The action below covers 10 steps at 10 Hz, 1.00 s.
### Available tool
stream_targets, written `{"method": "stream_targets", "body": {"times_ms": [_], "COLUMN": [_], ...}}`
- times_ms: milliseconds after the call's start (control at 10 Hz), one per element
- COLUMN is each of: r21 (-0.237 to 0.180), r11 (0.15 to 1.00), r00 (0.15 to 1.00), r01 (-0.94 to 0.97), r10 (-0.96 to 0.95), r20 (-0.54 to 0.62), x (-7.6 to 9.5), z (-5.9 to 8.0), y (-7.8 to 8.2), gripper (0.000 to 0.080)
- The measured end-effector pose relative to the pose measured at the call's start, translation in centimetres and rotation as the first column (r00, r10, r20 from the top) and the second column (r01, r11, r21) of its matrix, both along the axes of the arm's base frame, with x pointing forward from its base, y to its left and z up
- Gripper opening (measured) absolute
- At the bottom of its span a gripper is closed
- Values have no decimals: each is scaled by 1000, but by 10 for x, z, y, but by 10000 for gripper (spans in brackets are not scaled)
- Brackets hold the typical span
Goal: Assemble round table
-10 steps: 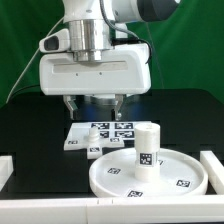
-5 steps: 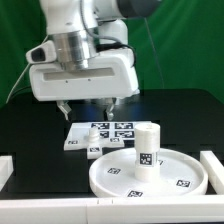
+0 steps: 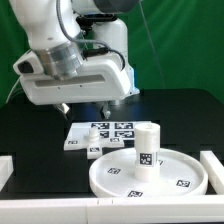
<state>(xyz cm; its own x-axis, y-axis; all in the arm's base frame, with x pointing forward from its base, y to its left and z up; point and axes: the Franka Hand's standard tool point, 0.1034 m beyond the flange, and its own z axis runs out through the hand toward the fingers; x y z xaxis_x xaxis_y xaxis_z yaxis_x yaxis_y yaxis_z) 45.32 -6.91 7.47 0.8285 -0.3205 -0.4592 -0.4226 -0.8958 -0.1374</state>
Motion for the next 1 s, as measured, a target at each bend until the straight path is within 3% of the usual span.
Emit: {"method": "stream_targets", "body": {"times_ms": [200, 500, 800, 1000], "r21": [71, 131, 133, 146], "r11": [997, 987, 987, 986], "r00": [978, 911, 904, 900], "r01": [44, 90, 94, 83], "r10": [-28, -29, -29, -11], "r20": [-205, -412, -427, -437], "x": [-4, -10, -9, -16], "z": [-7, -16, -20, -27], "y": [-7, -16, -18, -4], "gripper": [649, 649, 649, 649]}}
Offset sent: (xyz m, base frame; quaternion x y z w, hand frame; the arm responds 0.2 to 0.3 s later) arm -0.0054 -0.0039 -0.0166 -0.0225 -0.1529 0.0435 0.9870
